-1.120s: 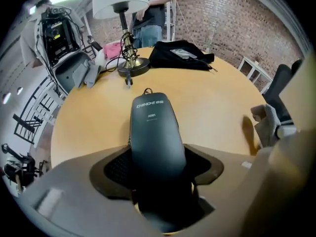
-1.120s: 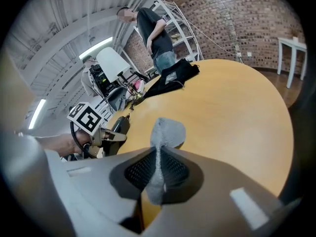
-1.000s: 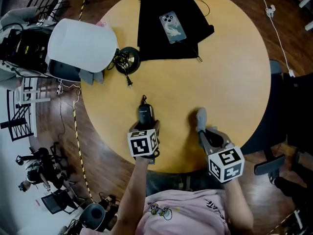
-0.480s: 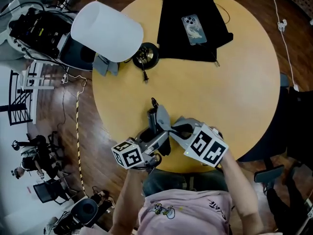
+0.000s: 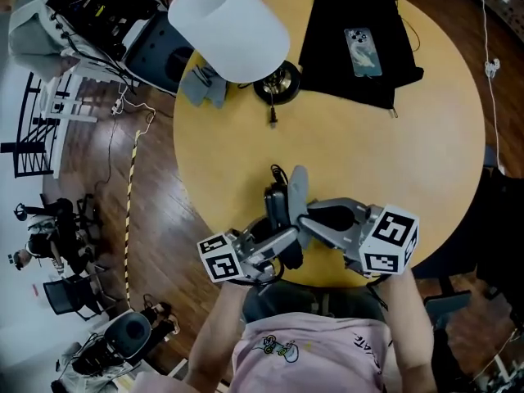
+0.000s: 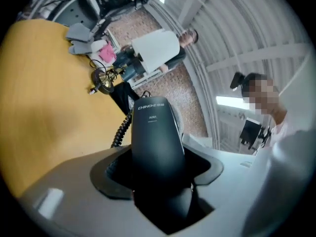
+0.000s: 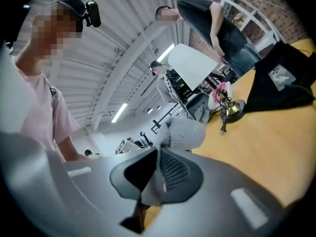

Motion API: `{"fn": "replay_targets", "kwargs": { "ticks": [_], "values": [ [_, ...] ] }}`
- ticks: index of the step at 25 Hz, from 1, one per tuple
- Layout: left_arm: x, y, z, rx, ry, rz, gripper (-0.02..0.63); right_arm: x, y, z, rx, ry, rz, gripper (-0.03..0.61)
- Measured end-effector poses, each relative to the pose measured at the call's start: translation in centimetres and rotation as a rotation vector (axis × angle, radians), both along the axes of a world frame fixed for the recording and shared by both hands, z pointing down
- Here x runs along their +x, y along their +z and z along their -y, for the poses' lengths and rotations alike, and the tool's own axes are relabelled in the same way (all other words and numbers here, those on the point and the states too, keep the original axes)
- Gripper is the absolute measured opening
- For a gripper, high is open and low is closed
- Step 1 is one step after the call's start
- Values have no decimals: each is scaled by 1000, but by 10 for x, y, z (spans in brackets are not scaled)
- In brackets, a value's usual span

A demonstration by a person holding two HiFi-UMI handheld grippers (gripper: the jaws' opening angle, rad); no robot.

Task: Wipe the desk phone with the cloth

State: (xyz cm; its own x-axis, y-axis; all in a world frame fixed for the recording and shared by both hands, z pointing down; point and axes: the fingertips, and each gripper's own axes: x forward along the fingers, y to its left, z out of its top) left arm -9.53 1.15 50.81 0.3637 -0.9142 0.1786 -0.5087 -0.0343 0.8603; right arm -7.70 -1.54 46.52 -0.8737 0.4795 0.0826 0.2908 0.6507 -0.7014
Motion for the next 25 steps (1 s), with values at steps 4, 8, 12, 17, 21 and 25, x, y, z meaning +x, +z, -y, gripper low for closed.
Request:
{"fn": "replay_targets", "kwargs": {
  "ticks": [4, 8, 12, 17, 21, 25],
  "values": [
    [-34, -29, -6, 116, -116, -96, 305, 30, -13, -66, -31, -152, 80, 28],
    [-31, -43, -9, 157, -44, -92, 305, 12, -35, -76, 8, -147, 154, 28],
    [-29, -61, -17, 259, -53, -180, 304, -24, -47, -5, -51, 72, 154, 29],
    [-23, -80, -16, 339, -34, -227, 304, -25, -58, -9, -73, 58, 195, 29],
    [-34, -90, -12, 397, -52, -270, 304, 28, -40, -68, -105, -151, 179, 29],
    [-27, -96, -9, 416, 6, -292, 304, 13, -34, -38, -96, -60, 171, 29]
  ]
}}
